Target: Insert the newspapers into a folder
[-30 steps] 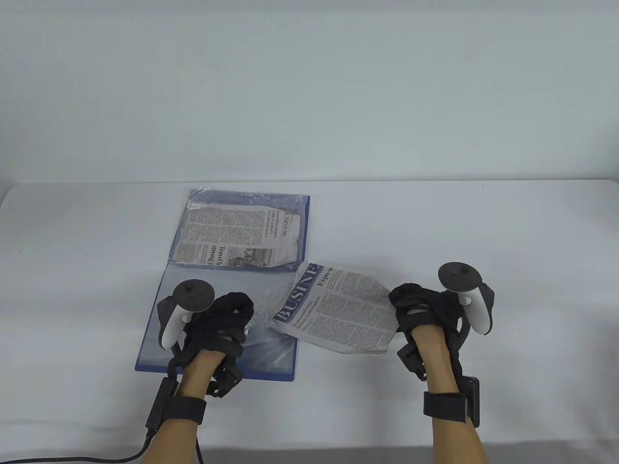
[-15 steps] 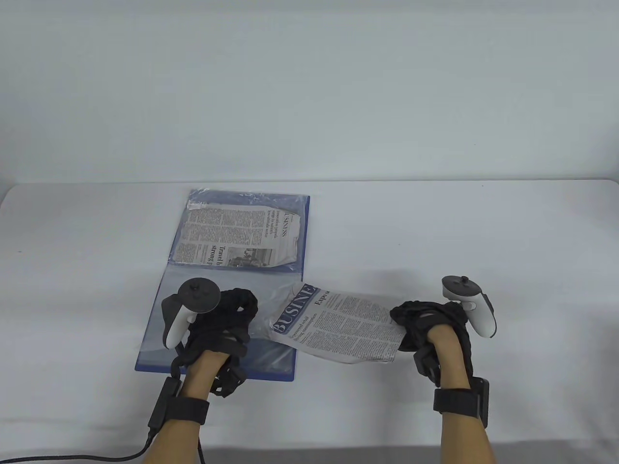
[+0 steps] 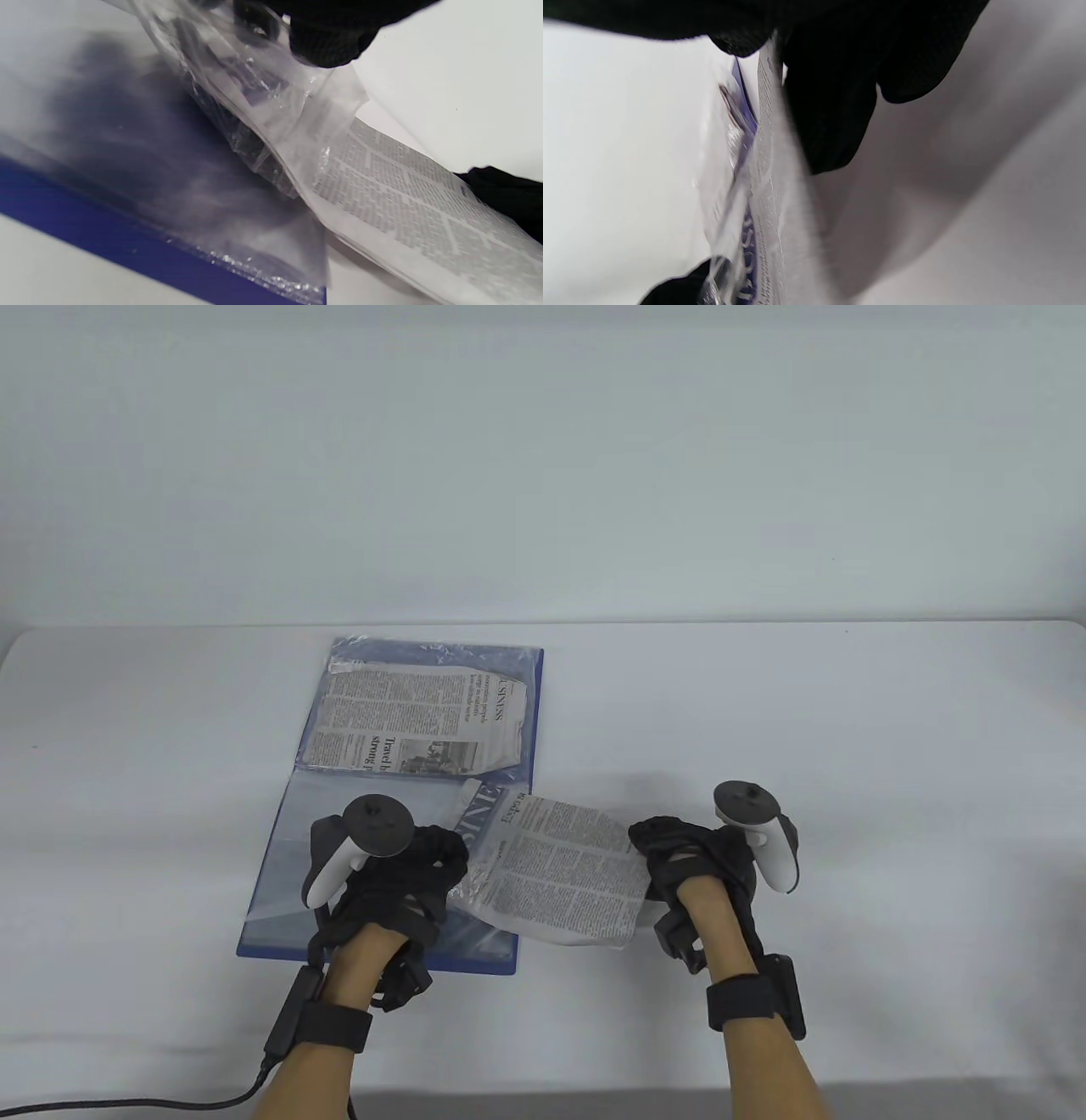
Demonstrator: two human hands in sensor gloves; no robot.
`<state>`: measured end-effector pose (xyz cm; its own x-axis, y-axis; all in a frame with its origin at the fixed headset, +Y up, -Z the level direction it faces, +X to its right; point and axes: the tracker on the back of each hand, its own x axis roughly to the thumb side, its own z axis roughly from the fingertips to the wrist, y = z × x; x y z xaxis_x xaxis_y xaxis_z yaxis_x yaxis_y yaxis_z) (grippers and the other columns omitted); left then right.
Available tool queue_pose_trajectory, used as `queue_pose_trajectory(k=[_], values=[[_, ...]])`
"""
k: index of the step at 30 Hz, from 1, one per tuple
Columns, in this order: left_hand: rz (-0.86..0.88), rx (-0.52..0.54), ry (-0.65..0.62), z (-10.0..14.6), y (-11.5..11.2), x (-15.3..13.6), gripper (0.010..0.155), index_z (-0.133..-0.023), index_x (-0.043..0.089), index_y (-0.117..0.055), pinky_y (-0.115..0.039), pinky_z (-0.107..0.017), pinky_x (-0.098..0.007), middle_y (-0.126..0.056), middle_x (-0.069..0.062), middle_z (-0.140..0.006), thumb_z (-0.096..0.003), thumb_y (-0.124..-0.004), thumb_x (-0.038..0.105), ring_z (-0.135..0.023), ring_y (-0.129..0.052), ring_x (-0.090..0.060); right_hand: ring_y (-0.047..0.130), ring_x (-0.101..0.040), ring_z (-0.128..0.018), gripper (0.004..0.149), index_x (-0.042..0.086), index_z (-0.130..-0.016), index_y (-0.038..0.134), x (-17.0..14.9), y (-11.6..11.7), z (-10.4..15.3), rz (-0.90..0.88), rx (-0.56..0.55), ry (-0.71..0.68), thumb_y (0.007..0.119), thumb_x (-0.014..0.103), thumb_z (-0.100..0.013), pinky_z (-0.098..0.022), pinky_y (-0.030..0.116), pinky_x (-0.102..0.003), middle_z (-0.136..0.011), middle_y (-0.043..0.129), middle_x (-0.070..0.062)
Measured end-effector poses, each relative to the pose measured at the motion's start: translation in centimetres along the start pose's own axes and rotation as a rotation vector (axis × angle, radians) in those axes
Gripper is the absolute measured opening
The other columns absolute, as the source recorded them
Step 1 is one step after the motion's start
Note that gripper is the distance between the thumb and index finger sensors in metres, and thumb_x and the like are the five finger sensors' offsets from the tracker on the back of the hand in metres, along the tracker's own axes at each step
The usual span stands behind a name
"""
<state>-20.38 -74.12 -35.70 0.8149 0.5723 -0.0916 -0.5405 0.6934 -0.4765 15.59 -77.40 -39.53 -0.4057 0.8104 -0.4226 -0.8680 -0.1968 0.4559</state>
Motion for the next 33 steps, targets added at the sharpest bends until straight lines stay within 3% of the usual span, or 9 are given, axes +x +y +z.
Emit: queue_pose_trajectory(k=[4, 7, 11, 15, 19, 20, 22, 27, 33], values=[[-0.034, 0.002, 0.004, -0.2, -0.2, 0.3, 0.04, -0.101, 0.04, -0.061, -0.026, -0.09, -0.065, -0.043, 0.003, -0.127, -0.0622, -0.068, 0.044, -0.123, -0.025, -0.034, 0.076, -0.038, -0.075, 0.085, -0.006, -0.103, 0.007, 1.4, 1.3, 0.8, 0.007, -0.096, 0.076, 0.059, 0.048, -0.061, -0.057, 0.059, -0.058, -0.093, 0.037, -0.036], [-0.011, 0.031, 0.019, -0.2, -0.2, 0.1, 0.04, -0.101, 0.041, -0.061, -0.026, -0.091, -0.064, -0.041, 0.003, -0.127, -0.0622, -0.067, 0.044, -0.124, -0.025, -0.033, 0.072, -0.043, -0.078, 0.087, -0.006, -0.102, 0.005, 2.2, 2.0, 1.1, 0.057, -0.118, 0.118, 0.058, 0.049, -0.06, -0.056, 0.06, -0.06, -0.095, 0.033, -0.037], [0.025, 0.059, 0.025, -0.4, -0.6, -0.2, 0.04, -0.101, 0.041, -0.06, -0.026, -0.091, -0.064, -0.04, 0.003, -0.128, -0.0623, -0.067, 0.044, -0.124, -0.026, -0.033, 0.064, -0.048, -0.083, 0.087, -0.006, -0.102, 0.004, 3.8, 2.4, -0.3, 0.029, -0.14, 0.154, 0.058, 0.049, -0.061, -0.057, 0.058, -0.062, -0.096, 0.027, -0.037], [0.015, 0.049, 0.035, -0.6, -0.7, -0.2, 0.04, -0.101, 0.04, -0.06, -0.025, -0.091, -0.064, -0.04, 0.003, -0.128, -0.0622, -0.067, 0.044, -0.124, -0.025, -0.033, 0.047, -0.055, -0.09, 0.09, -0.003, -0.101, -0.002, 6.1, 4.4, -2.3, 0.187, -0.171, 0.198, 0.057, 0.051, -0.06, -0.059, 0.05, -0.066, -0.097, 0.013, -0.036], [0.035, 0.069, 0.003, -0.3, -0.4, 0.0, 0.04, -0.101, 0.039, -0.06, -0.027, -0.091, -0.064, -0.04, 0.003, -0.128, -0.0623, -0.067, 0.044, -0.123, -0.027, -0.033, 0.056, -0.048, -0.087, 0.087, -0.003, -0.1, -0.003, 7.0, 8.5, -5.7, 0.218, 0.056, -0.038, 0.056, 0.046, -0.06, -0.057, 0.056, -0.062, -0.096, 0.017, -0.037], [0.031, 0.07, 0.005, -0.4, -0.4, 0.0, 0.04, -0.102, 0.039, -0.059, -0.027, -0.091, -0.064, -0.04, 0.003, -0.128, -0.0624, -0.067, 0.044, -0.124, -0.026, -0.033, 0.056, -0.045, -0.088, 0.088, -0.003, -0.098, -0.006, 6.8, 9.3, -5.8, 0.202, 0.138, -0.011, 0.056, 0.047, -0.06, -0.057, 0.056, -0.06, -0.096, 0.015, -0.037], [0.035, 0.073, 0.016, -0.6, -0.3, -0.1, 0.04, -0.102, 0.039, -0.059, -0.026, -0.091, -0.063, -0.04, 0.003, -0.128, -0.0623, -0.067, 0.044, -0.124, -0.026, -0.032, 0.055, -0.046, -0.087, 0.091, -0.003, -0.097, -0.008, 6.9, 9.7, -5.5, 0.176, 0.114, -0.018, 0.056, 0.049, -0.06, -0.057, 0.056, -0.06, -0.095, 0.013, -0.037], [0.071, 0.08, 0.029, -0.4, -0.2, -0.7, 0.041, -0.102, 0.038, -0.059, -0.03, -0.09, -0.064, -0.041, 0.002, -0.127, -0.0624, -0.067, 0.044, -0.123, -0.029, -0.034, 0.056, -0.049, -0.087, 0.092, -0.004, -0.097, -0.008, 6.5, 8.1, -3.5, 0.178, -0.031, 0.011, 0.056, 0.05, -0.06, -0.057, 0.057, -0.061, -0.096, 0.016, -0.037], [0.109, 0.1, 0.036, 0.0, 0.4, -1.1, 0.041, -0.102, 0.037, -0.059, -0.032, -0.091, -0.063, -0.043, 0.002, -0.127, -0.0624, -0.067, 0.044, -0.123, -0.03, -0.034, 0.053, -0.051, -0.088, 0.091, -0.006, -0.095, -0.009, 4.9, 8.5, -2.3, -0.022, 0.023, -0.035, 0.056, 0.048, -0.061, -0.058, 0.055, -0.062, -0.096, 0.016, -0.037]])
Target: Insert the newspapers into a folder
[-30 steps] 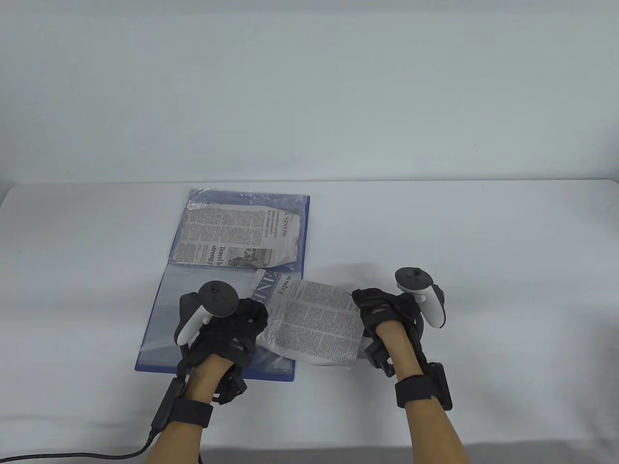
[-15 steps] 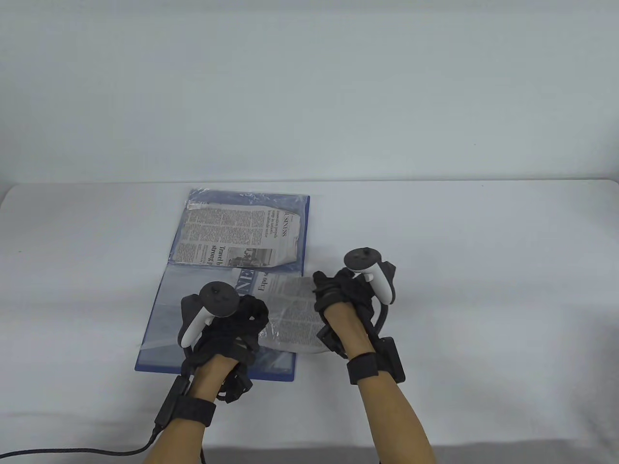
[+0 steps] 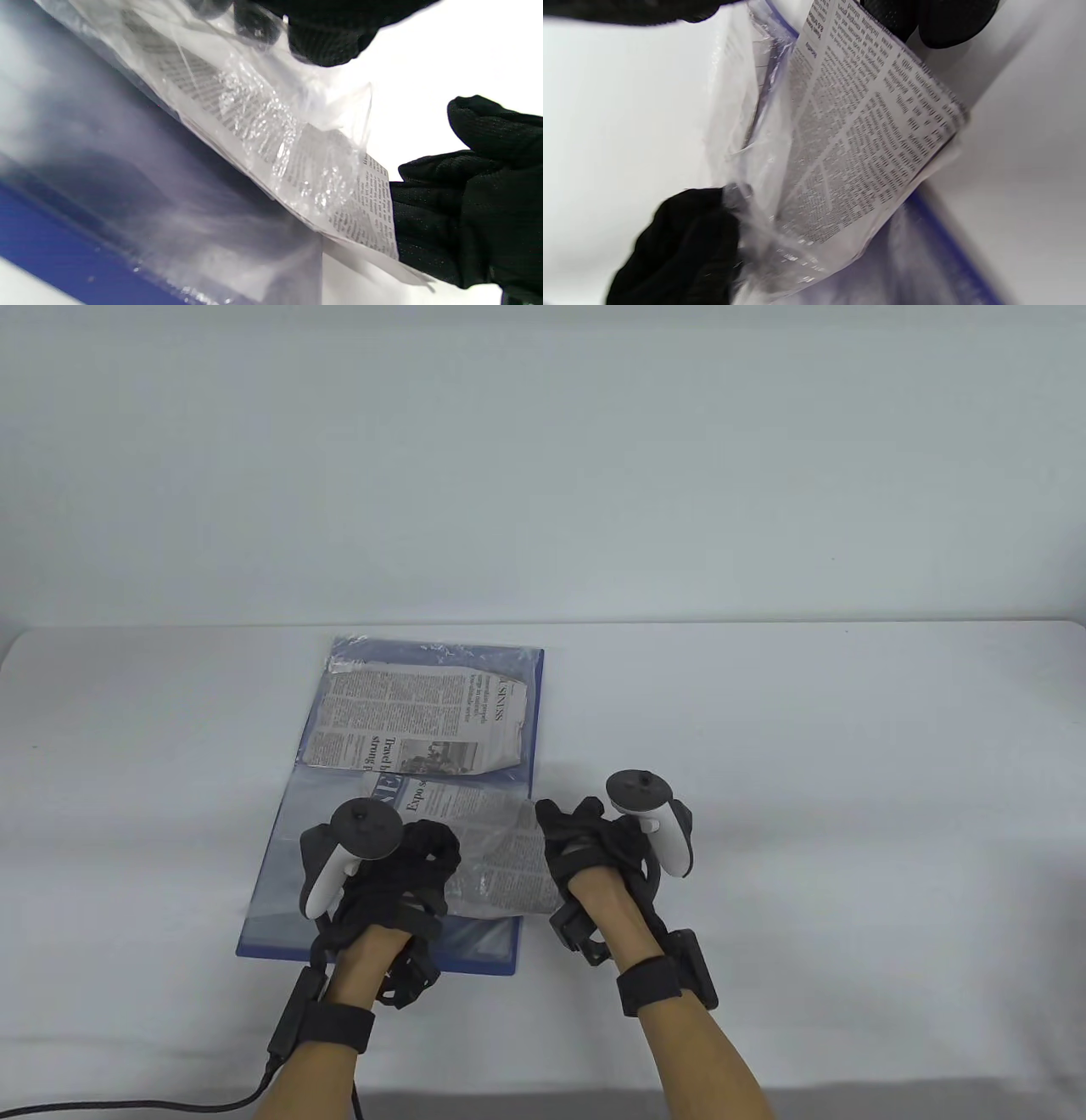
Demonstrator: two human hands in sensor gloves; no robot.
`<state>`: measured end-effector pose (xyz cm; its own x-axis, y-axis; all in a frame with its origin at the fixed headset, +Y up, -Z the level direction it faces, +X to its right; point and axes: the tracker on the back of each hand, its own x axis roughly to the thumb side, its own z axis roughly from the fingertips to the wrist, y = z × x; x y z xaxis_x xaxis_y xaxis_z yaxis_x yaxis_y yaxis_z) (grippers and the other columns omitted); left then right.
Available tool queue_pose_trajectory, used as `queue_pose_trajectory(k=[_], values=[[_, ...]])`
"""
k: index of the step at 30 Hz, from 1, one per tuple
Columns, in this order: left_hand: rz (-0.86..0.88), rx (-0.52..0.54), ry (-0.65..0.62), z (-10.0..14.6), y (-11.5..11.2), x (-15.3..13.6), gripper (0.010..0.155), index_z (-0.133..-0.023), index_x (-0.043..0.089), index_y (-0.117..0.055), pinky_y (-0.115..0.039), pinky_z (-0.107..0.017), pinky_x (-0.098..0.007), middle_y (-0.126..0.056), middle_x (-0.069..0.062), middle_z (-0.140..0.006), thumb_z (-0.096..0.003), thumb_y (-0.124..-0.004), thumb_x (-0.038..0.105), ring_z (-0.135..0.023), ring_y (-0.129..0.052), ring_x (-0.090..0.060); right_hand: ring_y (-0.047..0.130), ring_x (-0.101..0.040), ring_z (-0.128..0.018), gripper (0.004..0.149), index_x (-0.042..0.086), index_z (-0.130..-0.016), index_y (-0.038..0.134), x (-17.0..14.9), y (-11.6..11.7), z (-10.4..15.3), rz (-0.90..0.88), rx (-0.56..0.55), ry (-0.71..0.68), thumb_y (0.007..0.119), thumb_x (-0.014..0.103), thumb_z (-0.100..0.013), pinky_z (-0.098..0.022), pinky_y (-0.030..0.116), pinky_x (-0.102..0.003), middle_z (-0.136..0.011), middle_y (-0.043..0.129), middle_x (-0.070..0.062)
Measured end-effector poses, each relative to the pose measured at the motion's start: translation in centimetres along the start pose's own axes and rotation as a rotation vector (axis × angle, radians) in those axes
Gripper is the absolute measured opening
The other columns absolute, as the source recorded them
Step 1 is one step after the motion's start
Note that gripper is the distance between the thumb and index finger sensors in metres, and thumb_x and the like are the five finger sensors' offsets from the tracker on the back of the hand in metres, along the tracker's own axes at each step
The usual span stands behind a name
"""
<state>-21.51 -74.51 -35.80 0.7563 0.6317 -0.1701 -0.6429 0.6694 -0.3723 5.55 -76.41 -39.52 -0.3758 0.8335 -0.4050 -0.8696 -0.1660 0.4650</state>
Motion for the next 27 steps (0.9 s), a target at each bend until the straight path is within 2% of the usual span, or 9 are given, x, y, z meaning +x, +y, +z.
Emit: queue_pose_trajectory(k=[7, 9, 12, 14, 19, 21, 22, 24, 27], values=[[-0.02, 0.029, -0.024, 0.4, 0.4, 0.3, 0.041, -0.102, 0.037, -0.059, -0.025, -0.091, -0.063, -0.036, 0.002, -0.128, -0.0623, -0.067, 0.044, -0.122, -0.014, -0.034, 0.039, -0.055, -0.092, 0.09, -0.004, -0.098, -0.006, 2.2, 4.0, -0.8, 0.112, 0.11, -0.2, 0.056, 0.049, -0.061, -0.061, 0.045, -0.068, -0.098, 0.01, -0.034], [0.018, 0.03, -0.039, 0.3, 0.5, 0.4, 0.041, -0.102, 0.036, -0.058, -0.025, -0.091, -0.063, -0.035, 0.002, -0.128, -0.0623, -0.067, 0.044, -0.122, -0.013, -0.034, 0.045, -0.055, -0.092, 0.085, -0.004, -0.103, 0.006, 2.8, 4.8, -1.2, 0.134, 0.145, -0.25, 0.057, 0.049, -0.06, -0.06, 0.047, -0.068, -0.1, 0.018, -0.034], [0.044, 0.025, -0.035, 0.1, 0.5, 0.1, 0.041, -0.102, 0.036, -0.057, -0.025, -0.091, -0.063, -0.035, 0.003, -0.128, -0.0624, -0.066, 0.044, -0.122, -0.013, -0.034, 0.052, -0.055, -0.091, 0.083, -0.003, -0.106, 0.014, 2.9, 5.0, -1.6, 0.233, 0.158, -0.28, 0.058, 0.049, -0.06, -0.06, 0.046, -0.07, -0.101, 0.027, -0.034], [0.067, 0.023, -0.03, 0.0, 0.6, -0.1, 0.041, -0.102, 0.036, -0.057, -0.025, -0.091, -0.063, -0.035, 0.004, -0.128, -0.0624, -0.066, 0.044, -0.123, -0.013, -0.033, 0.053, -0.055, -0.091, 0.082, -0.002, -0.107, 0.019, 2.5, 4.9, -1.7, 0.308, 0.135, -0.298, 0.059, 0.051, -0.06, -0.06, 0.038, -0.073, -0.103, 0.032, -0.032], [0.186, 0.049, -0.043, 0.1, 1.1, -0.5, 0.041, -0.102, 0.036, -0.057, -0.025, -0.091, -0.062, -0.035, 0.003, -0.128, -0.0625, -0.066, 0.044, -0.123, -0.014, -0.034, 0.033, -0.058, -0.094, 0.085, 0.001, -0.108, 0.013, 2.3, 4.7, -1.3, 0.428, 0.165, -0.237, 0.058, 0.054, -0.059, -0.06, 0.025, -0.076, -0.104, 0.015, -0.031], [0.251, 0.069, -0.054, 0.3, 1.5, -0.7, 0.042, -0.102, 0.036, -0.056, -0.026, -0.091, -0.062, -0.036, 0.003, -0.128, -0.0627, -0.066, 0.044, -0.123, -0.015, -0.034, 0.041, -0.058, -0.092, 0.083, -0.002, -0.108, 0.025, 3.3, 4.1, -0.3, 0.397, 0.114, -0.257, 0.06, 0.054, -0.059, -0.06, 0.028, -0.076, -0.103, 0.022, -0.032], [0.271, 0.073, -0.06, 0.3, 1.6, -0.8, 0.042, -0.102, 0.035, -0.056, -0.026, -0.091, -0.062, -0.036, 0.003, -0.128, -0.0628, -0.066, 0.044, -0.122, -0.016, -0.034, 0.052, -0.057, -0.087, 0.08, -0.004, -0.105, 0.04, 3.8, 4.0, 0.1, 0.406, 0.105, -0.281, 0.065, 0.056, -0.059, -0.061, 0.034, -0.074, -0.101, 0.032, -0.033], [0.284, 0.074, -0.072, 0.6, 1.8, -0.8, 0.042, -0.102, 0.035, -0.056, -0.026, -0.091, -0.062, -0.036, 0.002, -0.127, -0.0629, -0.065, 0.044, -0.122, -0.015, -0.035, 0.063, -0.05, -0.078, 0.074, 0.0, -0.098, 0.052, 4.6, 4.5, 0.7, 0.531, 0.11, -0.289, 0.071, 0.059, -0.057, -0.061, 0.044, -0.069, -0.098, 0.042, -0.03], [0.306, 0.074, -0.095, 0.8, 2.0, -0.6, 0.042, -0.102, 0.034, -0.056, -0.026, -0.091, -0.062, -0.036, 0.002, -0.127, -0.063, -0.065, 0.043, -0.122, -0.015, -0.035, 0.071, -0.042, -0.075, 0.07, 0.002, -0.098, 0.052, 4.8, 6.5, 0.4, 0.748, 0.162, -0.22, 0.075, 0.054, -0.058, -0.059, 0.054, -0.063, -0.096, 0.046, -0.028]])
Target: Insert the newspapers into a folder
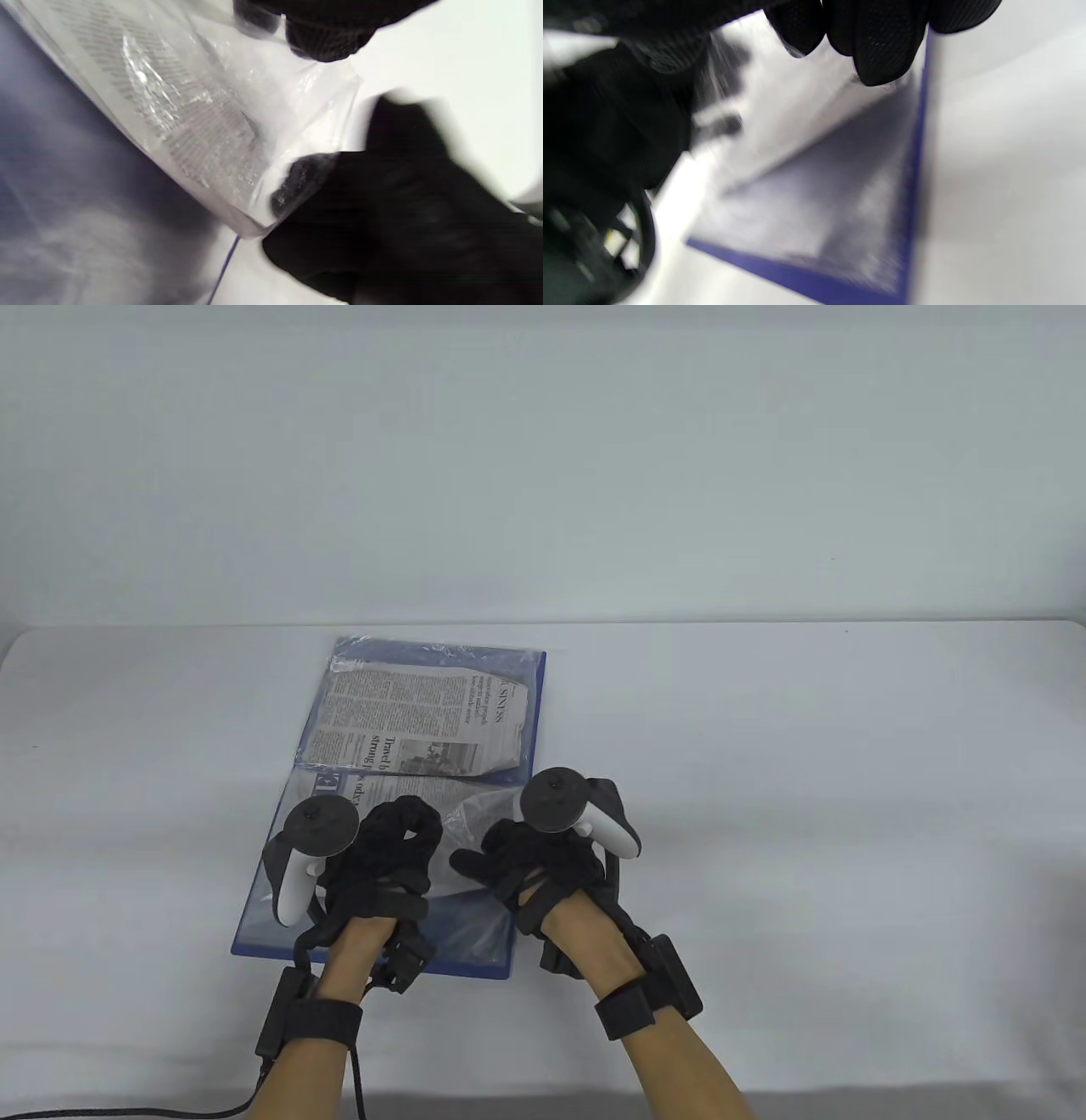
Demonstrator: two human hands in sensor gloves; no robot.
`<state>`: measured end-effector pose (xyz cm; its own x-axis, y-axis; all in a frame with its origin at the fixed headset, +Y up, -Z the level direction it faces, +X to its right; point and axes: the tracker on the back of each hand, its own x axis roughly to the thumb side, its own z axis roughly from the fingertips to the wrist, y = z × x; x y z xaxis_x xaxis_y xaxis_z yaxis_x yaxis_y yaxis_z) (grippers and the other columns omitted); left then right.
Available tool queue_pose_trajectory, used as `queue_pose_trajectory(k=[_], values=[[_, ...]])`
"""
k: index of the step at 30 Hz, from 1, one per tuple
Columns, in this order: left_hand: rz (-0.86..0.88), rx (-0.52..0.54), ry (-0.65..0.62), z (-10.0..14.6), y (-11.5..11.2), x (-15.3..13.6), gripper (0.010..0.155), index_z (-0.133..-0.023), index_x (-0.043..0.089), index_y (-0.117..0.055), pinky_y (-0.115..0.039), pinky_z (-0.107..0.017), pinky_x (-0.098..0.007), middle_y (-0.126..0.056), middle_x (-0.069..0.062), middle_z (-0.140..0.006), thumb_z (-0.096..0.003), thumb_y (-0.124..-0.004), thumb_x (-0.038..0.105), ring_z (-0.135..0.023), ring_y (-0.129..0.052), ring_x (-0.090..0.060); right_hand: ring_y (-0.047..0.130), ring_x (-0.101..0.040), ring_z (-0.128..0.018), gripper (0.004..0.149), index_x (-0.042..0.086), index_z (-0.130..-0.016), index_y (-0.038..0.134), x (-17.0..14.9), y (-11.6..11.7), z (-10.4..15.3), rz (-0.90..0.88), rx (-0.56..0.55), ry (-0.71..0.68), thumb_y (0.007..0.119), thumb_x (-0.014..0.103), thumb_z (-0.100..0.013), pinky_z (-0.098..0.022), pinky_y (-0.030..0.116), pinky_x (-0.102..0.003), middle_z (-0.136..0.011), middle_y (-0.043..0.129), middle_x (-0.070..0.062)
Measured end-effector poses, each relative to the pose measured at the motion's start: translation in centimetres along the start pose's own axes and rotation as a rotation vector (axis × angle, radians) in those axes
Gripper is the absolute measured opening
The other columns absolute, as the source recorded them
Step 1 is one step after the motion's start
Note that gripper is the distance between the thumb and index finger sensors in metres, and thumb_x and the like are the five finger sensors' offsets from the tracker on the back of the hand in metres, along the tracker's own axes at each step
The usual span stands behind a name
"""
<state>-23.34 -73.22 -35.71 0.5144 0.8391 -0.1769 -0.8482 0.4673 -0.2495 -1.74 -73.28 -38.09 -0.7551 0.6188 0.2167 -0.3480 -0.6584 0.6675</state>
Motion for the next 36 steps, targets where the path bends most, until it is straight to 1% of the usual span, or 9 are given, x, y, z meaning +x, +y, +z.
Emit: queue_pose_trajectory(k=[4, 7, 10, 15, 20, 24, 29, 32, 36], values=[[-0.001, 0.002, -0.023, -0.1, 0.0, 0.2, 0.042, -0.102, 0.033, -0.056, -0.026, -0.091, -0.062, -0.037, 0.002, -0.127, -0.063, -0.065, 0.043, -0.122, -0.016, -0.035, 0.084, -0.032, -0.066, 0.037, 0.007, -0.09, 0.062, 1.5, 0.8, -1.0, 0.17, -0.066, 0.079, 0.074, 0.024, -0.059, -0.054, 0.067, -0.056, -0.089, 0.06, -0.024], [0.0, 0.021, -0.062, 0.3, 0.3, 0.8, 0.043, -0.104, 0.033, -0.055, -0.026, -0.09, -0.063, -0.036, 0.0, -0.127, -0.0637, -0.064, 0.044, -0.121, -0.016, -0.036, 0.09, -0.026, -0.058, 0.034, 0.007, -0.087, 0.068, 1.8, -0.6, -0.3, 0.238, -0.279, 0.115, 0.075, 0.022, -0.057, -0.053, 0.072, -0.052, -0.084, 0.069, -0.023], [-0.054, 0.132, -0.15, 1.5, 1.0, 2.8, 0.052, -0.112, 0.034, -0.042, -0.022, -0.09, -0.063, -0.028, -0.002, -0.128, -0.064, -0.06, 0.045, -0.12, -0.011, -0.036, 0.091, -0.025, -0.056, 0.034, 0.007, -0.086, 0.067, 1.4, -2.6, 0.1, 0.083, -0.376, 0.081, 0.074, 0.022, -0.057, -0.052, 0.072, -0.052, -0.082, 0.069, -0.023], [-0.233, 0.303, -0.266, 4.4, 2.1, 6.4, 0.056, -0.114, 0.039, -0.037, -0.017, -0.091, -0.062, -0.025, 0.002, -0.129, -0.0635, -0.058, 0.048, -0.122, -0.006, -0.032, 0.09, -0.024, -0.055, 0.034, 0.006, -0.087, 0.066, 1.3, -6.8, -0.1, -0.135, -0.458, 0.057, 0.073, 0.022, -0.057, -0.052, 0.072, -0.051, -0.082, 0.069, -0.023], [-0.172, 0.426, -0.301, 6.1, 3.7, 6.7, 0.049, -0.111, 0.038, -0.048, -0.018, -0.092, -0.062, -0.034, 0.004, -0.128, -0.0641, -0.056, 0.047, -0.123, -0.011, -0.031, 0.09, -0.023, -0.053, 0.034, 0.006, -0.087, 0.067, 0.3, -10.1, -1.6, -0.291, -0.514, 0.104, 0.073, 0.023, -0.057, -0.052, 0.072, -0.05, -0.081, 0.069, -0.023], [-0.119, 0.436, -0.202, 5.7, 4.9, 5.3, 0.049, -0.111, 0.038, -0.048, -0.019, -0.092, -0.062, -0.035, 0.004, -0.128, -0.0643, -0.056, 0.047, -0.123, -0.013, -0.031, 0.09, -0.023, -0.054, 0.034, 0.006, -0.087, 0.066, -1.6, -12.4, -3.2, -0.447, -0.546, 0.156, 0.073, 0.023, -0.058, -0.052, 0.072, -0.05, -0.082, 0.069, -0.023], [0.061, 0.343, -0.008, 3.3, 6.2, 1.4, 0.05, -0.112, 0.037, -0.047, -0.017, -0.09, -0.063, -0.033, 0.001, -0.128, -0.0644, -0.055, 0.048, -0.122, -0.01, -0.034, 0.091, -0.022, -0.054, 0.035, 0.007, -0.088, 0.067, -4.6, -14.0, -5.9, -0.53, -0.571, 0.235, 0.074, 0.024, -0.059, -0.052, 0.073, -0.049, -0.082, 0.07, -0.023], [0.179, 0.318, 0.089, 2.0, 7.2, -1.0, 0.051, -0.113, 0.036, -0.046, -0.016, -0.09, -0.063, -0.033, 0.001, -0.128, -0.0644, -0.055, 0.048, -0.122, -0.01, -0.033, 0.088, -0.024, -0.06, 0.037, 0.009, -0.091, 0.063, -5.6, -14.0, -7.3, -0.516, -0.504, 0.246, 0.071, 0.028, -0.06, -0.056, 0.069, -0.05, -0.087, 0.065, -0.021], [0.234, 0.285, 0.267, 0.9, 8.2, -3.4, 0.053, -0.114, 0.037, -0.043, -0.015, -0.091, -0.061, -0.03, 0.002, -0.129, -0.0646, -0.054, 0.051, -0.122, -0.008, -0.032, 0.061, -0.047, -0.086, 0.07, -0.002, -0.107, 0.027, -6.4, -12.9, -7.1, -0.615, -0.442, 0.137, 0.064, 0.037, -0.062, -0.062, 0.047, -0.066, -0.099, 0.03, -0.033]])
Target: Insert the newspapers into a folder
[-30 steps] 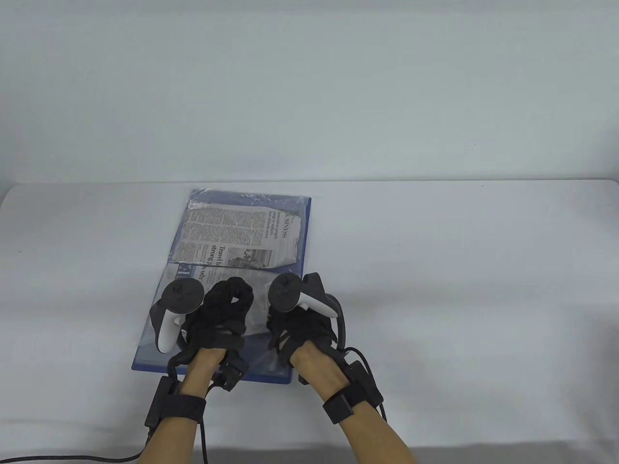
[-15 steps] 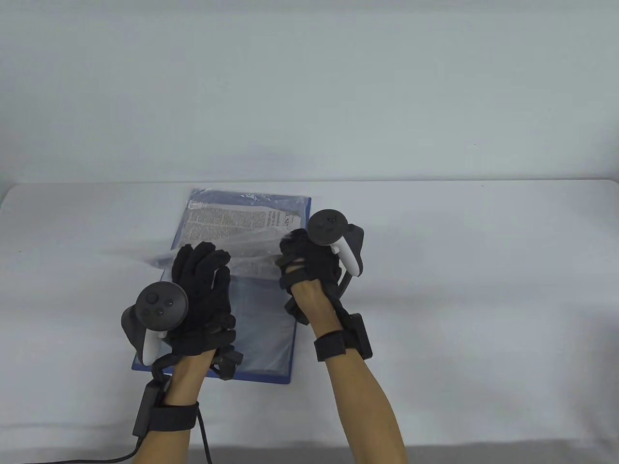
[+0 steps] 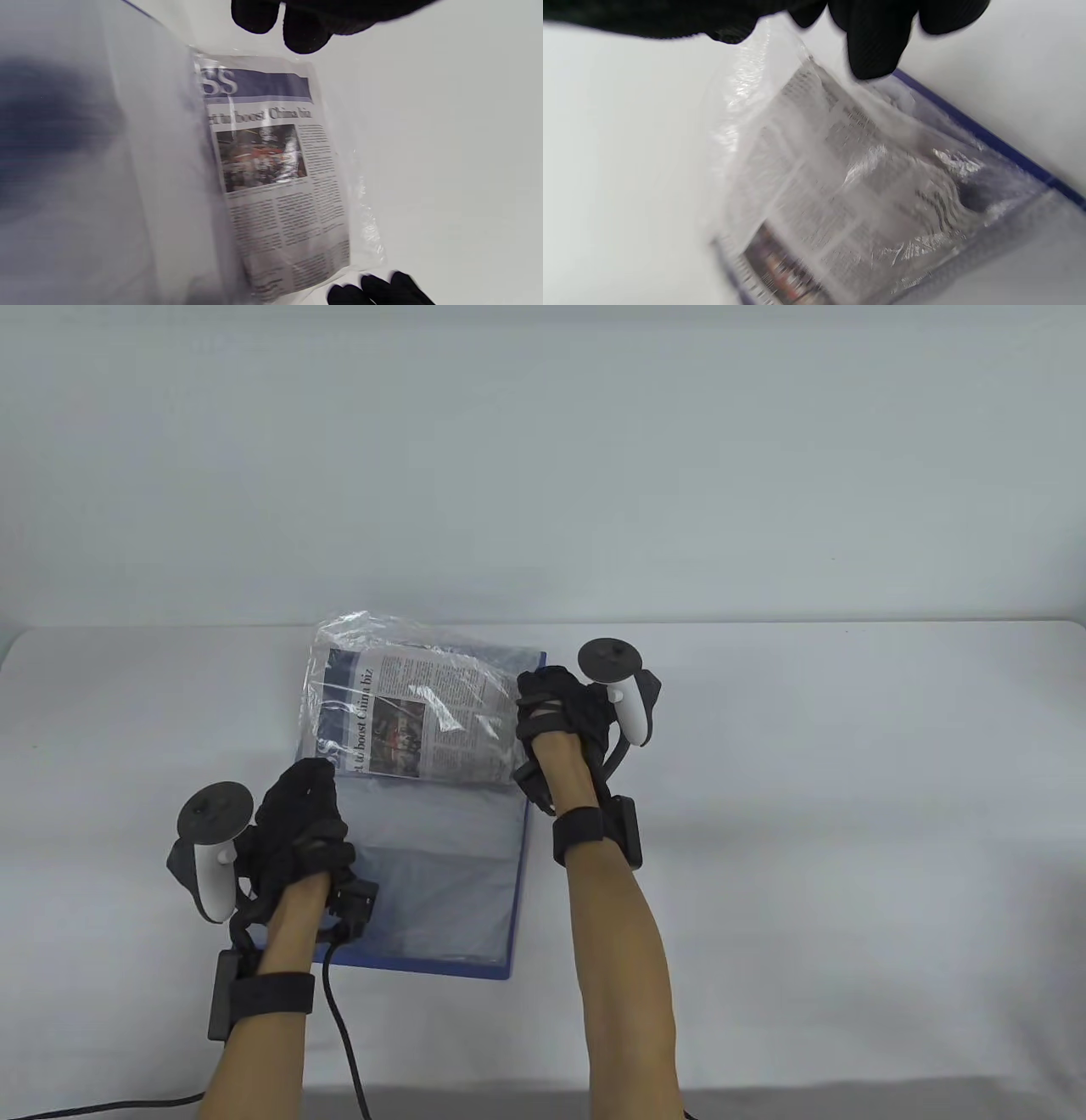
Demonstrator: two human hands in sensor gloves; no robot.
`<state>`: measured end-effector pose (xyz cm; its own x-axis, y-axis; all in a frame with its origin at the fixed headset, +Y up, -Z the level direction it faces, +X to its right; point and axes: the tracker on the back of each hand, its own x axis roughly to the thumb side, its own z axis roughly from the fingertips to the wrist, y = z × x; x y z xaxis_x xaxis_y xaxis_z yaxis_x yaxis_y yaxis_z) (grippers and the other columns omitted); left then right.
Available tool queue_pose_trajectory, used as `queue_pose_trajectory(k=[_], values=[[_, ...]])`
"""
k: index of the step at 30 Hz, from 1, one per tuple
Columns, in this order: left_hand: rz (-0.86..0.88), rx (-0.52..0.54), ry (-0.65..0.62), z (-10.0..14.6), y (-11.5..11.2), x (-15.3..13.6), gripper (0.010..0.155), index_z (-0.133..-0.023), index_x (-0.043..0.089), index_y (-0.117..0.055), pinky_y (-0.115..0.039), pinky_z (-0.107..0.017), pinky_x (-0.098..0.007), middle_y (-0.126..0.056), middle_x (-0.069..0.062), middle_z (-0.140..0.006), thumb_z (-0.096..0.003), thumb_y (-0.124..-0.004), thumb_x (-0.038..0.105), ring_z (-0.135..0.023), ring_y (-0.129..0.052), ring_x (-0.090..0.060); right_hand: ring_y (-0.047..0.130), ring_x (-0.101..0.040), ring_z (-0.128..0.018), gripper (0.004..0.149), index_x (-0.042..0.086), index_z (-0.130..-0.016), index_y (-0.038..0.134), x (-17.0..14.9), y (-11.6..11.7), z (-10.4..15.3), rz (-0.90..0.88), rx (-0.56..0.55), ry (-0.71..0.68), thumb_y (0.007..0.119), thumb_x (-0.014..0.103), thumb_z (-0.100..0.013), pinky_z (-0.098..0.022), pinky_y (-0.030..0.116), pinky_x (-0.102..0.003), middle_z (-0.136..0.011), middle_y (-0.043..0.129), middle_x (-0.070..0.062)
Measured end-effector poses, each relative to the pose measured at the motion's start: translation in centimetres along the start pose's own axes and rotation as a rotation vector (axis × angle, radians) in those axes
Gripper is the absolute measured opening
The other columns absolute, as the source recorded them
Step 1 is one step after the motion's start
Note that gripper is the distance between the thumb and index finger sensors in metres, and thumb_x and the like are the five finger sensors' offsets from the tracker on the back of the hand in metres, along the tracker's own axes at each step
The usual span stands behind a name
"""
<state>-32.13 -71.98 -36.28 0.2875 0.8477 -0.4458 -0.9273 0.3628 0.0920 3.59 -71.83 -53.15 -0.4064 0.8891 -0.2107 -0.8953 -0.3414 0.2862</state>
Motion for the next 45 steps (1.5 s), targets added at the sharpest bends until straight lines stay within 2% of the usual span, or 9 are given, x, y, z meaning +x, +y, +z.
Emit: queue_pose_trajectory(k=[8, 17, 24, 32, 35, 37, 40, 43, 45], values=[[-0.19, -0.096, 0.444, -2.5, -0.1, -6.0, 0.081, -0.114, 0.033, 0.007, 0.012, -0.075, -0.054, 0.025, -0.001, -0.113, -0.0634, -0.052, 0.054, -0.101, 0.03, -0.031, 0.047, -0.056, -0.092, 0.077, -0.003, -0.108, 0.019, -5.6, 0.1, 8.1, 0.35, 0.201, 0.204, 0.062, 0.042, -0.062, -0.062, 0.036, -0.072, -0.102, 0.022, -0.033], [-0.32, -0.198, 0.382, -0.6, -2.7, -2.9, 0.069, -0.121, 0.035, -0.021, -0.018, -0.082, -0.063, -0.008, -0.021, -0.118, -0.0625, -0.054, 0.052, -0.105, -0.01, -0.048, -0.021, -0.055, -0.079, 0.087, 0.0, -0.106, 0.003, -8.2, 6.8, 11.2, 0.344, 0.519, 0.23, 0.059, 0.048, -0.06, -0.05, -0.001, -0.07, -0.094, -0.016, -0.03], [-0.06, -0.249, 0.328, 0.8, 0.9, -3.3, 0.064, -0.117, 0.017, -0.055, -0.049, -0.077, -0.063, -0.054, -0.021, -0.111, -0.0624, -0.056, 0.05, -0.098, -0.054, -0.049, 0.037, -0.057, -0.086, 0.069, -0.004, -0.106, 0.044, -8.0, 1.1, 11.3, 0.167, 0.337, 0.246, 0.06, 0.045, -0.061, -0.061, 0.037, -0.068, -0.097, 0.03, -0.036], [0.447, -0.52, 0.246, 1.0, 2.3, -3.8, 0.064, -0.094, 0.001, -0.085, -0.093, -0.042, -0.053, -0.108, -0.013, -0.062, -0.0634, -0.06, 0.051, -0.049, -0.108, -0.037, 0.079, -0.049, -0.062, 0.065, -0.008, -0.097, 0.068, -8.8, -5.3, 12.7, -0.159, 0.558, 0.162, 0.06, 0.046, -0.061, -0.053, 0.06, -0.064, -0.077, 0.072, -0.033], [0.694, -0.495, 0.168, 0.7, 1.4, -4.4, 0.067, -0.103, 0.004, -0.074, -0.09, -0.055, -0.055, -0.104, -0.015, -0.078, -0.0622, -0.058, 0.054, -0.067, -0.104, -0.04, 0.075, -0.052, -0.068, 0.071, -0.01, -0.102, 0.053, -9.5, -6.6, 13.1, -0.405, 0.593, 0.064, 0.058, 0.048, -0.061, -0.056, 0.055, -0.067, -0.082, 0.069, -0.033], [0.72, -0.44, 0.025, 0.2, 0.4, -4.0, 0.073, -0.117, 0.009, -0.034, -0.068, -0.075, -0.059, -0.08, -0.018, -0.105, -0.0622, -0.055, 0.053, -0.095, -0.08, -0.045, 0.062, -0.055, -0.078, 0.075, -0.008, -0.106, 0.036, -9.9, -7.4, 13.0, -0.528, 0.418, -0.01, 0.057, 0.048, -0.061, -0.059, 0.046, -0.069, -0.091, 0.056, -0.033], [0.413, -0.28, -0.07, 0.2, -1.0, -2.8, 0.075, -0.118, 0.02, -0.016, -0.046, -0.082, -0.062, -0.051, -0.015, -0.118, -0.0628, -0.055, 0.052, -0.108, -0.052, -0.046, 0.043, -0.062, -0.085, 0.077, -0.009, -0.107, 0.029, -10.5, -7.1, 13.0, -0.202, 0.185, 0.077, 0.058, 0.047, -0.062, -0.06, 0.033, -0.073, -0.097, 0.04, -0.037], [-0.18, -0.328, 0.01, 0.0, -3.6, -1.6, 0.07, -0.12, 0.036, -0.022, -0.03, -0.085, -0.065, -0.033, -0.009, -0.126, -0.0631, -0.058, 0.051, -0.117, -0.024, -0.044, 0.019, -0.064, -0.089, 0.078, -0.008, -0.108, 0.03, -11.0, -4.7, 12.6, 0.212, 0.337, 0.312, 0.057, 0.049, -0.061, -0.059, 0.02, -0.075, -0.101, 0.021, -0.038], [-0.536, -0.521, 0.107, -0.2, -6.7, -1.6, 0.073, -0.119, 0.046, -0.014, -0.016, -0.086, -0.065, -0.004, -0.003, -0.126, -0.0625, -0.061, 0.051, -0.115, 0.002, -0.039, -0.01, -0.058, -0.082, 0.08, -0.01, -0.106, 0.025, -11.1, -2.2, 12.4, 0.317, 0.462, 0.396, 0.057, 0.047, -0.062, -0.056, 0.009, -0.073, -0.098, -0.001, -0.032]])
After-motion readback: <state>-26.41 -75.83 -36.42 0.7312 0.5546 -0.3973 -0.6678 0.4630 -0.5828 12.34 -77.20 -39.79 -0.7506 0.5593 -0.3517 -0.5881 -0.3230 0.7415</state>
